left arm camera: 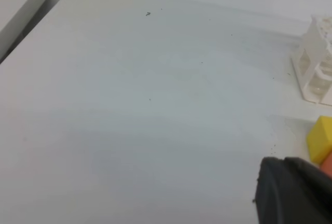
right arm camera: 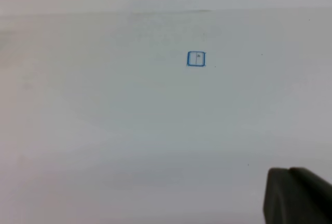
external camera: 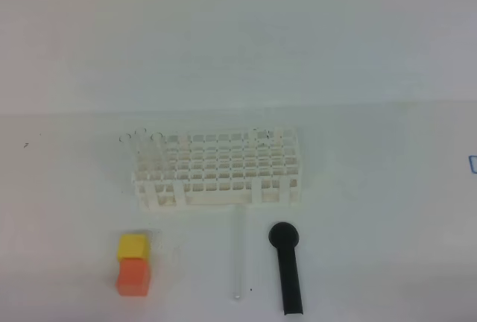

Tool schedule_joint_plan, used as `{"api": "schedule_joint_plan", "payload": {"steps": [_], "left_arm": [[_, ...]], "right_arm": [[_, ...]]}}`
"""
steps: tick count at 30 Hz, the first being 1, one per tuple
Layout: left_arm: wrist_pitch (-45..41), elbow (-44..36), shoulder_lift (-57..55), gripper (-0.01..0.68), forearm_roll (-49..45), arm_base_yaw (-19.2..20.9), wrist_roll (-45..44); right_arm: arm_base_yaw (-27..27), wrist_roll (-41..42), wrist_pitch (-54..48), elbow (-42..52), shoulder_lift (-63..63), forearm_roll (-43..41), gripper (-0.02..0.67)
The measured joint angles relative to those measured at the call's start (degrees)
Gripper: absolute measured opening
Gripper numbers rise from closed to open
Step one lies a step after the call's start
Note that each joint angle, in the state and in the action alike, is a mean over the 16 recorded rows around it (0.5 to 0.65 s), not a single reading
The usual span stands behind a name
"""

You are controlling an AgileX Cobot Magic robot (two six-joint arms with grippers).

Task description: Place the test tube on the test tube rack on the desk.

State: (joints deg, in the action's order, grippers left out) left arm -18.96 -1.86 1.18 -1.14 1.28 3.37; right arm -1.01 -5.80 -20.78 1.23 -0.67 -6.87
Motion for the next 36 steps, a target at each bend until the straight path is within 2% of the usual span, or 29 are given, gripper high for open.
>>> {"api": "schedule_joint_plan", "payload": {"steps": [17, 36], "left_arm": [[1.84, 0.0, -0.73, -0.001, -0.32, 0.02, 0.0], [23.2, 0.57, -1.18, -0.001, 2.62, 0.04, 0.54]], "right_arm": [[0.0, 0.0, 0.0, 0.0, 0.0, 0.0, -0.001], [0.0, 0.0, 0.52, 0.03, 0.0, -0.15, -0.001]]}}
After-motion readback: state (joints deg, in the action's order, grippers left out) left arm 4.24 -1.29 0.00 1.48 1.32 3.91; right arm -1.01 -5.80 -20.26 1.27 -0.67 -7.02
